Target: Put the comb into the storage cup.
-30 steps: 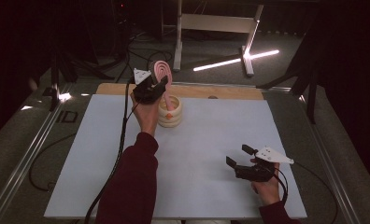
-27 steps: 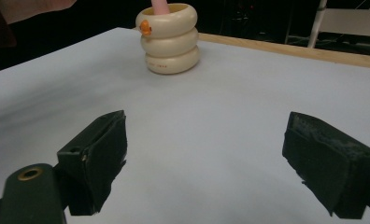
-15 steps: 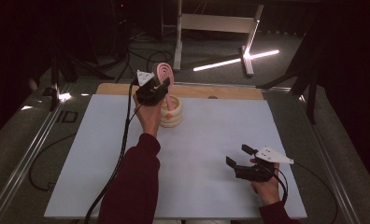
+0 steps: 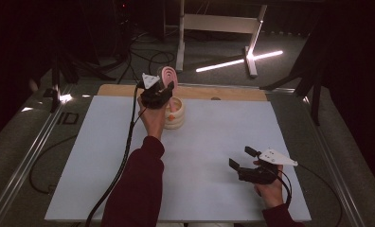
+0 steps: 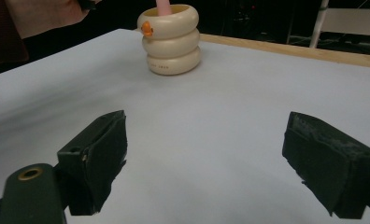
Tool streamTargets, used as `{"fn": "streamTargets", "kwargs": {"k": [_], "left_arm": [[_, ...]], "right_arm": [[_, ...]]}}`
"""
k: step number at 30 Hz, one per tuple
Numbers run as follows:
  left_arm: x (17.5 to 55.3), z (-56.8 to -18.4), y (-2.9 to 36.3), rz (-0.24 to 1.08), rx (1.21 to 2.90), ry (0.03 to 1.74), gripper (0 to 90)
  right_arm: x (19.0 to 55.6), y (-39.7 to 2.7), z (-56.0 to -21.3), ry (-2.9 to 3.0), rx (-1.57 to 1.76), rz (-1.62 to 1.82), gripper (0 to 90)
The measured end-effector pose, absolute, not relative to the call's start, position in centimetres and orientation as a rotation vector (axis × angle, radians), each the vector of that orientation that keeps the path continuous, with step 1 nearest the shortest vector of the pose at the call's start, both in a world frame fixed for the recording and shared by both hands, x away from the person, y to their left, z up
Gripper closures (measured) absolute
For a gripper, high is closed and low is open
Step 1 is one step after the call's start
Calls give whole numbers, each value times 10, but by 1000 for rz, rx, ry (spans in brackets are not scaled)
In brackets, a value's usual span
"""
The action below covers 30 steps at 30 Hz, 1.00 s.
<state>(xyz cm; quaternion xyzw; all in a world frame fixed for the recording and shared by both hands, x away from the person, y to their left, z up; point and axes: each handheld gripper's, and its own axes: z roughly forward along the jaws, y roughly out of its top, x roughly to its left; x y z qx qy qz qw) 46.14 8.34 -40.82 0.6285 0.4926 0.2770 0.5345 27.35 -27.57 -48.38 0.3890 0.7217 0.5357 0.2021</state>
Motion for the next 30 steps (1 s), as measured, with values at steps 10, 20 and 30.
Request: {"fn": "streamTargets", "kwargs": {"k": [10,20,30], "left_arm": [[462,-413,81,647,1497,1181,638],[462,-421,83,636,1477,1205,639],[463,-423,81,629,1477,1206,639]], "right_arm": [[274,-276,-484,2019,1089,1500,141],[274,-275,-484,2018,1085,1499,141],[274,-275,-484,2018,1085,1495,142]]}}
